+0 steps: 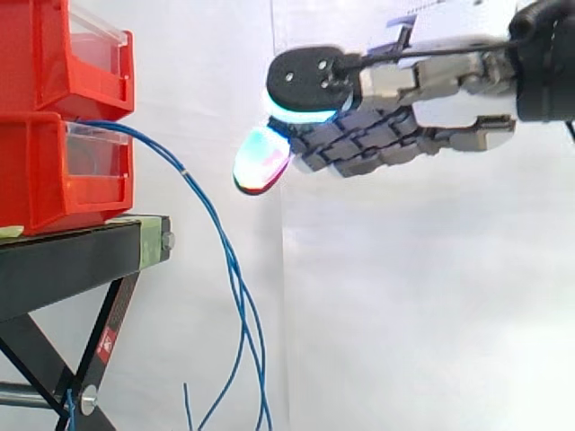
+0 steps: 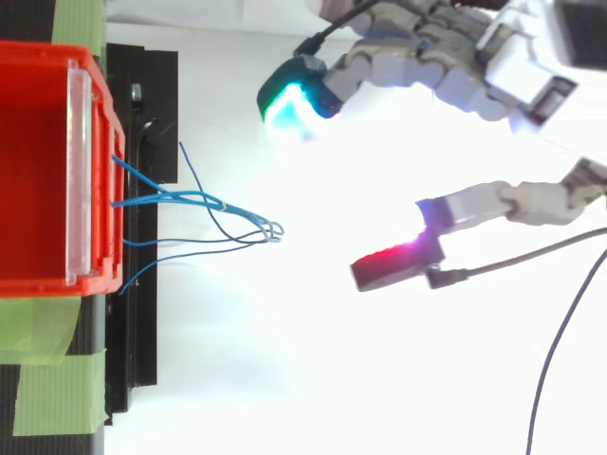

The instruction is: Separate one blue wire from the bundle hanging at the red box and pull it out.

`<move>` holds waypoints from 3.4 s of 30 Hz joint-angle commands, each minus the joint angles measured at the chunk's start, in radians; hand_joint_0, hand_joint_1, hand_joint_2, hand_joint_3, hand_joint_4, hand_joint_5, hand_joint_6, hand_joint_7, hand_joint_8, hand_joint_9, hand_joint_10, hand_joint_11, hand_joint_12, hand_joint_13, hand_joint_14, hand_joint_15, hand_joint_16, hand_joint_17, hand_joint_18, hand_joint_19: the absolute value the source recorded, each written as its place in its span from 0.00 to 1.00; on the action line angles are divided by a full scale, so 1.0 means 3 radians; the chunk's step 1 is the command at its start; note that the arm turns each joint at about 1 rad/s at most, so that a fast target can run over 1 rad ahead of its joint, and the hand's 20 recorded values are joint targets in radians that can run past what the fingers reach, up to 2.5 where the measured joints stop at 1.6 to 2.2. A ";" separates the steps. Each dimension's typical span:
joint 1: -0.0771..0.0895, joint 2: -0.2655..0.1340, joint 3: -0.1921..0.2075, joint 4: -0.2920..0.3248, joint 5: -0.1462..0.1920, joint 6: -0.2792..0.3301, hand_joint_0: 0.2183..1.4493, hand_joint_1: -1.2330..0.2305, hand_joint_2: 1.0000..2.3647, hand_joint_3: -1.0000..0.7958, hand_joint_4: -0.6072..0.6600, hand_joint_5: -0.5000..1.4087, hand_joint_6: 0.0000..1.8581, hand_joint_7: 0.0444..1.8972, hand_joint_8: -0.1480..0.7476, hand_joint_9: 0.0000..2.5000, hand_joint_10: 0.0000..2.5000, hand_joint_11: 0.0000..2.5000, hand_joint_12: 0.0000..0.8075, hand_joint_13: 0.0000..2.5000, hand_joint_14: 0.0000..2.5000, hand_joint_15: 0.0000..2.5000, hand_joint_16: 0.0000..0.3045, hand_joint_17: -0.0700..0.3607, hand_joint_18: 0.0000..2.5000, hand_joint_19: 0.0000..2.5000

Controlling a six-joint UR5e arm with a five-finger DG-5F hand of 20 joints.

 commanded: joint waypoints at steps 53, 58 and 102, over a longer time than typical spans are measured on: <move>0.0102 -0.0558 0.0352 0.0506 0.0483 0.0358 0.28 0.34 0.00 0.28 0.73 0.19 0.27 0.62 0.49 0.08 0.00 0.00 0.47 0.04 0.00 0.05 0.20 0.47 0.06 0.00; 0.0107 -0.0558 0.0357 0.0506 0.0483 0.0419 0.28 0.34 0.00 0.28 0.72 0.19 0.28 0.62 0.49 0.08 0.00 0.00 0.47 0.04 0.00 0.05 0.20 0.47 0.06 0.00; 0.0276 -0.0619 0.0352 0.0517 0.0892 0.0701 0.28 0.34 0.00 0.28 0.71 0.19 0.30 0.58 0.50 0.08 0.00 0.00 0.47 0.05 0.00 0.05 0.19 0.47 0.07 0.00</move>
